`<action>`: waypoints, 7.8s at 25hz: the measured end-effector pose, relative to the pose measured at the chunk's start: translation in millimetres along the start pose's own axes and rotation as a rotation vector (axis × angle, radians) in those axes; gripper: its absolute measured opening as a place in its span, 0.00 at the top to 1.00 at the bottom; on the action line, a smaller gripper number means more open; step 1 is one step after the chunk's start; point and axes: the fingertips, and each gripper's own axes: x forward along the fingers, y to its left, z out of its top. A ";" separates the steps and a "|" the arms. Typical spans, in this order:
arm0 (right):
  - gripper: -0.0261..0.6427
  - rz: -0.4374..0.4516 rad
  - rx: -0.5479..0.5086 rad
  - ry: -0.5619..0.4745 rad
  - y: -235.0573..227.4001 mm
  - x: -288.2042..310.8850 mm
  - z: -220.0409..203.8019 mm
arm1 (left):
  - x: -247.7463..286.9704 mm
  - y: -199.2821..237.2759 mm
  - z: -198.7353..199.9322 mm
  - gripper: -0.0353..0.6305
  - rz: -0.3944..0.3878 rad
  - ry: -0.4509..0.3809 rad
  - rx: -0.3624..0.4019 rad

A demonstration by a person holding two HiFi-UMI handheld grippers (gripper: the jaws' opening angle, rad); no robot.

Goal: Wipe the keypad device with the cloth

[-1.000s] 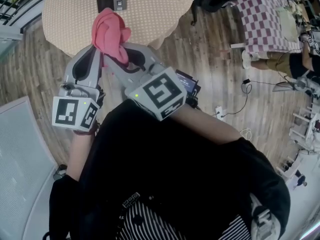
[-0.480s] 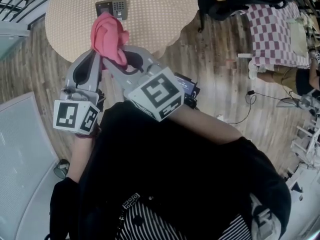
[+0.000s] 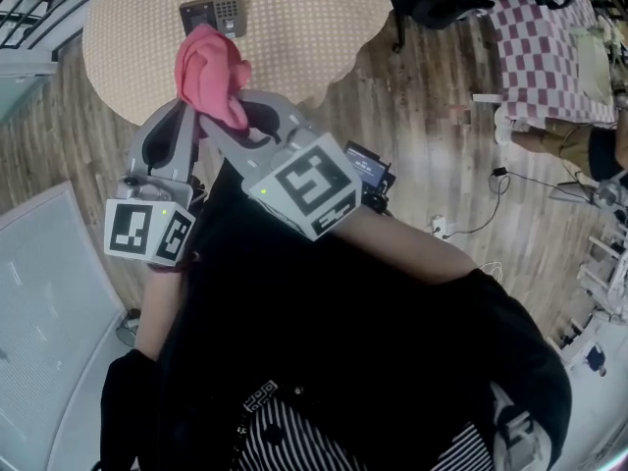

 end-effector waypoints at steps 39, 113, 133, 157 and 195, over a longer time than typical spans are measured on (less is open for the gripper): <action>0.84 -0.408 -0.006 0.104 -70.1 202.2 37.3 | 91.8 198.1 20.1 0.94 -0.435 -0.008 -0.071; 0.84 -0.285 0.316 0.619 -261.0 291.9 -210.6 | 308.5 323.1 -225.0 0.94 -0.226 0.448 -0.436; 0.84 -0.152 0.197 0.640 -240.7 335.9 -208.7 | 309.0 318.2 -223.9 0.94 -0.225 0.434 -0.428; 0.84 -0.347 0.208 0.571 -265.0 312.0 -196.3 | 307.2 318.1 -222.3 0.94 -0.203 0.423 -0.396; 0.84 -0.402 0.202 0.570 -279.5 286.8 -197.4 | 307.3 318.2 -223.4 0.94 -0.182 0.443 -0.332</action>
